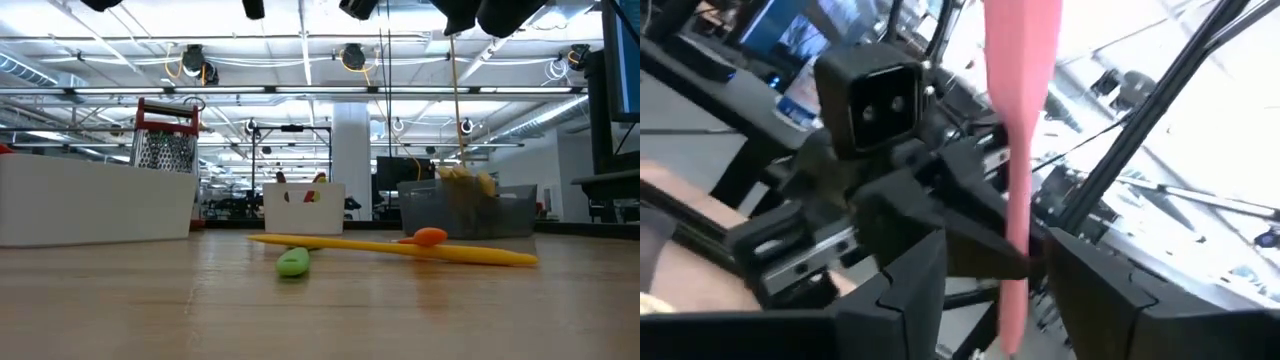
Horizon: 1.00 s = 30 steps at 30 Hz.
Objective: Pick & Place Kitchen Items
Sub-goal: Put the pink spatula into the bottom white bin
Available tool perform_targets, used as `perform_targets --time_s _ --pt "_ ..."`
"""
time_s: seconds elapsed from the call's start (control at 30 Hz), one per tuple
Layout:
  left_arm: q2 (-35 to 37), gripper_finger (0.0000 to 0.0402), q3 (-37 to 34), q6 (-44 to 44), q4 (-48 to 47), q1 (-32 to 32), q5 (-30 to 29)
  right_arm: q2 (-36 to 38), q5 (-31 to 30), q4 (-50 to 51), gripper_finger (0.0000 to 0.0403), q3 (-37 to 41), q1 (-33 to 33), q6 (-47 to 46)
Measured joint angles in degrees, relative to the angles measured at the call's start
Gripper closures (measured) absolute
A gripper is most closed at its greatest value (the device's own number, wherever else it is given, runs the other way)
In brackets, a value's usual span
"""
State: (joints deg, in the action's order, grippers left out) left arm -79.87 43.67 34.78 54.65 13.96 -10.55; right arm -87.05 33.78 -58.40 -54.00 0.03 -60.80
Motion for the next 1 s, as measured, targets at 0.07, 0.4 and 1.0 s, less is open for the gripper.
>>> perform_targets --time_s 0.07,0.4,1.0 --pt "-1.0 0.022 1.8 -0.7 -0.4 -0.3 0.0 0.0 -0.7 0.5 0.0373 0.0 0.0 0.0" --pt "-2.3 0.0215 2.8 -0.6 -0.6 -1.8 0.7 0.0 -0.7 2.2 0.0373 0.0 -0.1 0.4" --pt "-3.4 0.0345 2.8 -1.8 -1.0 -4.9 8.2 -1.1 -2.3 6.8 0.0373 0.0 -1.3 3.5"
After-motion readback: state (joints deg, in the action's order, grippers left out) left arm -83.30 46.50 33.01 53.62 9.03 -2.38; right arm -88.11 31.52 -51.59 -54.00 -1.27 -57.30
